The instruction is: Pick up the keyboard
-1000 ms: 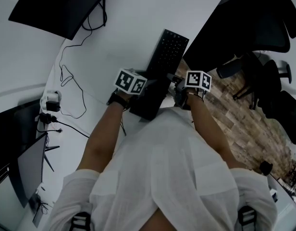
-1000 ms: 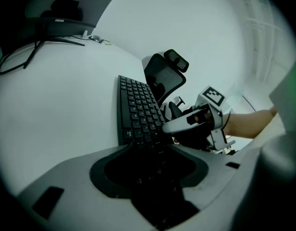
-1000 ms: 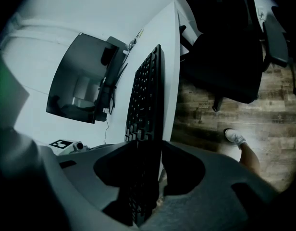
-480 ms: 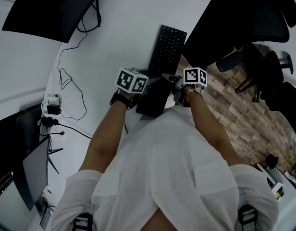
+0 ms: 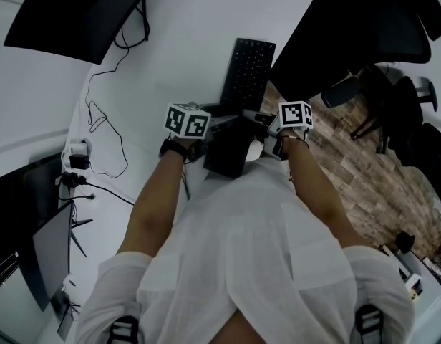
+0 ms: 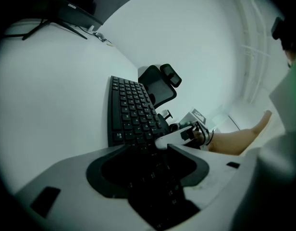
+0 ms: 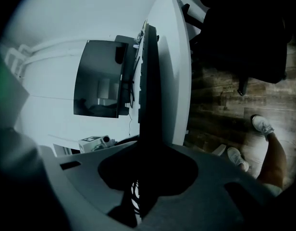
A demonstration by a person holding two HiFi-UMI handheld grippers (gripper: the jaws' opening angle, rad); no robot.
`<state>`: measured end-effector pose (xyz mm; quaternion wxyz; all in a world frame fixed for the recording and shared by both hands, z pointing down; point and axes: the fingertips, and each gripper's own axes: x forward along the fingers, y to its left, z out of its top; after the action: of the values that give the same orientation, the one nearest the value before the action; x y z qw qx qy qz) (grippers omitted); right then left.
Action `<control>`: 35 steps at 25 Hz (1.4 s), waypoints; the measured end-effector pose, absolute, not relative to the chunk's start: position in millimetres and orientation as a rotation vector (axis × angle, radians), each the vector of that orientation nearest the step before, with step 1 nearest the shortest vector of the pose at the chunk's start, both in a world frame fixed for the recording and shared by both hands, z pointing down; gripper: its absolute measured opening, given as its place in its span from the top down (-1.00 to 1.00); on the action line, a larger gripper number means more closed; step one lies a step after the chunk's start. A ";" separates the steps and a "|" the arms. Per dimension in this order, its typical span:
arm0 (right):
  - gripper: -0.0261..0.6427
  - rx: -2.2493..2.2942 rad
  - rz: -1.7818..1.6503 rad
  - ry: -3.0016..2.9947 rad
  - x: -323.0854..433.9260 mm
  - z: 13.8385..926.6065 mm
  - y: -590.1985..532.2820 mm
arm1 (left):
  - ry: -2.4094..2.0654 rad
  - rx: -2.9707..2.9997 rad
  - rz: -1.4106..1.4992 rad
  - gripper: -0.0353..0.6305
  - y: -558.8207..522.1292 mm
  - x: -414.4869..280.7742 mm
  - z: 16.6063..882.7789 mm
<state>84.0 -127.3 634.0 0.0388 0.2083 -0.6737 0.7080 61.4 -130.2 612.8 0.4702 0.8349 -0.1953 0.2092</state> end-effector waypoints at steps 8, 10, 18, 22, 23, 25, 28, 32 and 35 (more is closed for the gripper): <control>0.68 0.618 2.082 -2.129 79.7 622.1 -132.5 | -0.496 2.067 0.525 0.21 -129.9 58.1 604.3; 0.68 0.588 2.032 -2.161 75.3 615.6 -137.4 | -0.512 2.084 0.523 0.20 -132.1 53.7 597.9; 0.68 0.532 1.861 -2.294 55.9 582.2 -175.0 | -0.748 2.142 0.414 0.21 -164.1 7.6 549.3; 0.68 0.502 1.693 -2.390 43.3 557.7 -200.8 | -0.903 2.161 0.346 0.28 -182.5 -23.2 520.5; 0.68 0.493 1.645 -2.416 40.0 551.2 -206.5 | -0.939 2.168 0.335 0.30 -185.8 -29.4 513.4; 0.68 0.471 1.552 -2.479 34.2 536.1 -216.4 | -1.020 2.186 0.316 0.35 -191.9 -39.8 498.2; 0.68 0.438 1.424 -2.581 26.7 509.7 -228.8 | -1.164 2.220 0.268 0.41 -201.0 -53.6 470.7; 0.68 0.407 1.270 -2.711 19.7 474.5 -247.4 | -1.380 2.254 0.171 0.53 -210.9 -75.3 425.0; 0.68 0.351 1.173 -2.809 12.2 440.6 -256.1 | -1.519 2.282 0.094 0.56 -213.1 -88.4 388.9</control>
<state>12.2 -256.1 440.6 0.0388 0.1145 -0.9161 0.3824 -88.4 -213.1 388.9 0.1982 0.8155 -0.5427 0.0334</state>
